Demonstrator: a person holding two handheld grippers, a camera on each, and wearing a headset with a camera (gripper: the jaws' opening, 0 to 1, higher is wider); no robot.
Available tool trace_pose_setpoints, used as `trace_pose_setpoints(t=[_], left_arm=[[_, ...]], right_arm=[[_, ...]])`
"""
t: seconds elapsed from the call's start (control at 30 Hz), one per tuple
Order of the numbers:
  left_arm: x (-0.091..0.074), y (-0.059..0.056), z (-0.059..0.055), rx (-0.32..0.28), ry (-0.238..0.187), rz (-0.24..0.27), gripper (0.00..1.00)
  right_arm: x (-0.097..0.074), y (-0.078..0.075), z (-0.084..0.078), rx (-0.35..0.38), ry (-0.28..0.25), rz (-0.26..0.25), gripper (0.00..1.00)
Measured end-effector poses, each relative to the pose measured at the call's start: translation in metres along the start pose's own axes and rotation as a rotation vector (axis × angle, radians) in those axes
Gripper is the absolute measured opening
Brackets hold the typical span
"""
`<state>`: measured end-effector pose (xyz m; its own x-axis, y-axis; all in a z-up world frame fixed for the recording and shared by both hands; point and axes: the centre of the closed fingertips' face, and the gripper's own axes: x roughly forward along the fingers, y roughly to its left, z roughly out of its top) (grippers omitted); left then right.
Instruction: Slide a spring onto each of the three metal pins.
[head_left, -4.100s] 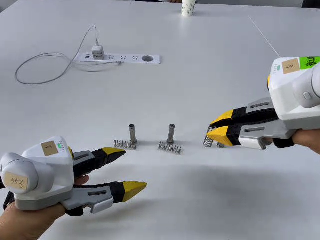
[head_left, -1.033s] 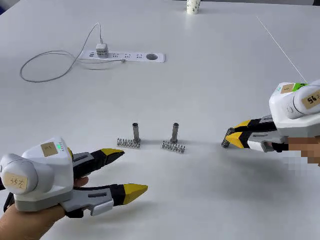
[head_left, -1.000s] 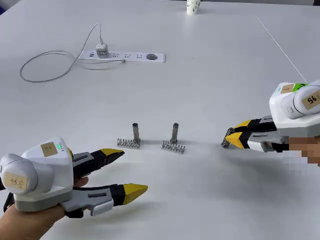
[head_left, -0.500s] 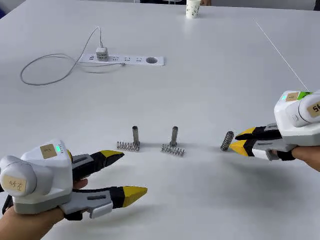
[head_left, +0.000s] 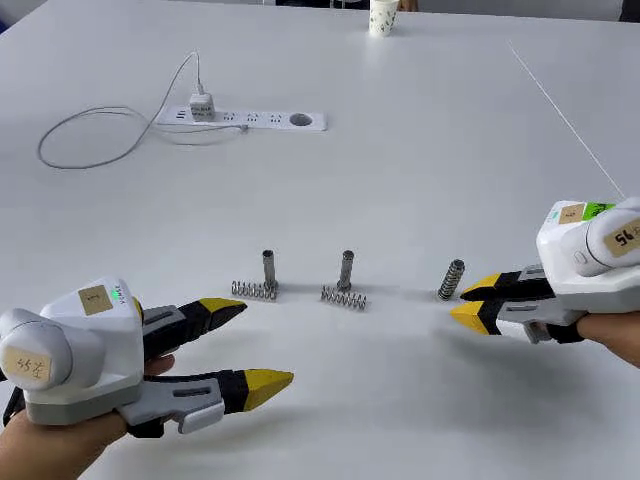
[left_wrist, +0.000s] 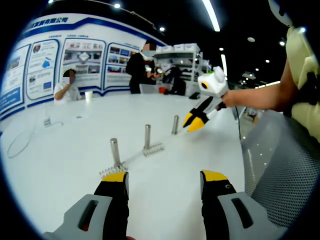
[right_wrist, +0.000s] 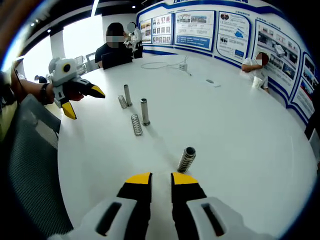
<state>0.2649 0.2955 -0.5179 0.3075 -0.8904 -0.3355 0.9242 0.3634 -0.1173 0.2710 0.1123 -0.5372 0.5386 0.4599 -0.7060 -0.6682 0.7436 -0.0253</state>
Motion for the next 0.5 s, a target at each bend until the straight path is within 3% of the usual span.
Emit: trace_pose_setpoints(t=[0.23, 0.5], left_arm=[[0.001, 0.0, 0.0, -0.001, -0.003, 0.001, 0.59], [0.001, 0.0, 0.0, -0.001, -0.003, 0.001, 0.59]], right_arm=[[0.01, 0.017, 0.01, -0.041, 0.0, 0.045, 0.16], [0.022, 0.026, 0.024, -0.085, -0.006, 0.084, 0.16]])
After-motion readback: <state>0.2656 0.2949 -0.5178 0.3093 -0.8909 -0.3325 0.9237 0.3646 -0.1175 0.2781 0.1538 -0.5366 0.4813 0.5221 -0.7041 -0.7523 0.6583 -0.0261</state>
